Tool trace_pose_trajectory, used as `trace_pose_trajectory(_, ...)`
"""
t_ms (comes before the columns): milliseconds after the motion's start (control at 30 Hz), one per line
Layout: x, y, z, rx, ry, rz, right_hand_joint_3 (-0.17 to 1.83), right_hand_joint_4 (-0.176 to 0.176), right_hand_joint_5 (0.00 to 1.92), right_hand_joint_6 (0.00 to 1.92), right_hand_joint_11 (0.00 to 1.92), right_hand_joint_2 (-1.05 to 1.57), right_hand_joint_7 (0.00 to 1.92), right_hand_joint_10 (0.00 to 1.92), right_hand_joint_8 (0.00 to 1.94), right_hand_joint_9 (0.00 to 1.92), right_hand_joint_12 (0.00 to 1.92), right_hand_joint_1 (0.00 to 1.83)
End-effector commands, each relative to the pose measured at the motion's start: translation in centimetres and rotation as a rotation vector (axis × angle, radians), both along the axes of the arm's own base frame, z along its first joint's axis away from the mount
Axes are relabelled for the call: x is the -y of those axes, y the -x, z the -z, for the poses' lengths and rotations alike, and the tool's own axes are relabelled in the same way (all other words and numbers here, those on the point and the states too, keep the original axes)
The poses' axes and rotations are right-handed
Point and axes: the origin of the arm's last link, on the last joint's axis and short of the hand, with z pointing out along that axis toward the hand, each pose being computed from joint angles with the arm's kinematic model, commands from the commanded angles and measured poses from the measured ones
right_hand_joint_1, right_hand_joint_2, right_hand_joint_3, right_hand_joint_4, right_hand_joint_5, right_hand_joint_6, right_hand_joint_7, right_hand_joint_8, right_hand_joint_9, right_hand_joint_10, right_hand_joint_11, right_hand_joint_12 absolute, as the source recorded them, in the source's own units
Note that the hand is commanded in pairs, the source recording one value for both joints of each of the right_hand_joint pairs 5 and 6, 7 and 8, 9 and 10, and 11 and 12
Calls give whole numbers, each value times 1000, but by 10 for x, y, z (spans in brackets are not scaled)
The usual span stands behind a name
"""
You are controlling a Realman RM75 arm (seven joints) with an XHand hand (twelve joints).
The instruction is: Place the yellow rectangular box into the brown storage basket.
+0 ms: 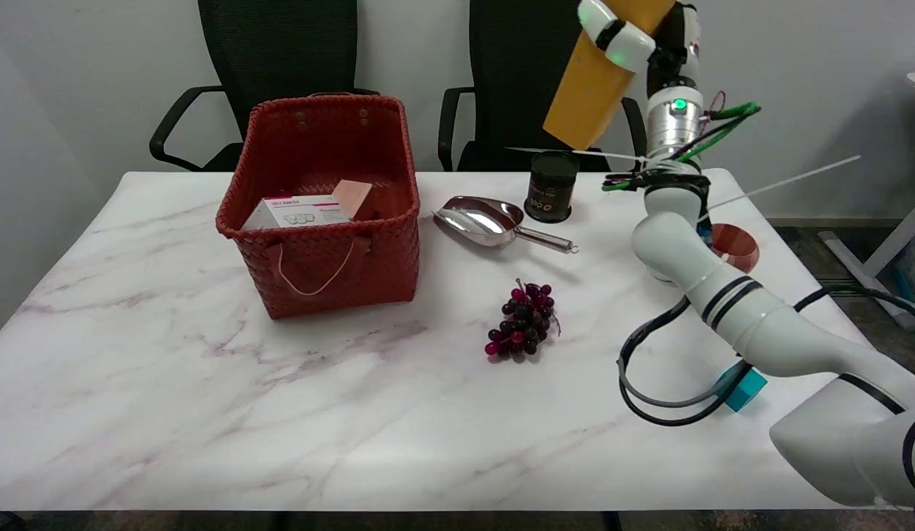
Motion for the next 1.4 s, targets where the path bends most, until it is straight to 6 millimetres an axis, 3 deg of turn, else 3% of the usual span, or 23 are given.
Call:
trace_pose_trajectory(33, 34, -52, 73, -100, -173, -69, 1029, 0, 1101, 1101, 1375, 773, 1352, 1284, 1352, 1284, 1375, 1200)
trace_pose_trajectory(933, 96, -67, 193, -201, -327, 46, 1125, 0, 1019, 1019, 1218, 531, 1295, 1195, 1295, 1195, 1218, 1219)
trace_pose_trajectory(1400, 106, -72, 238, -632, -306, 143, 1133, 0, 1026, 1026, 1126, 427, 1285, 1154, 1285, 1154, 1126, 1230)
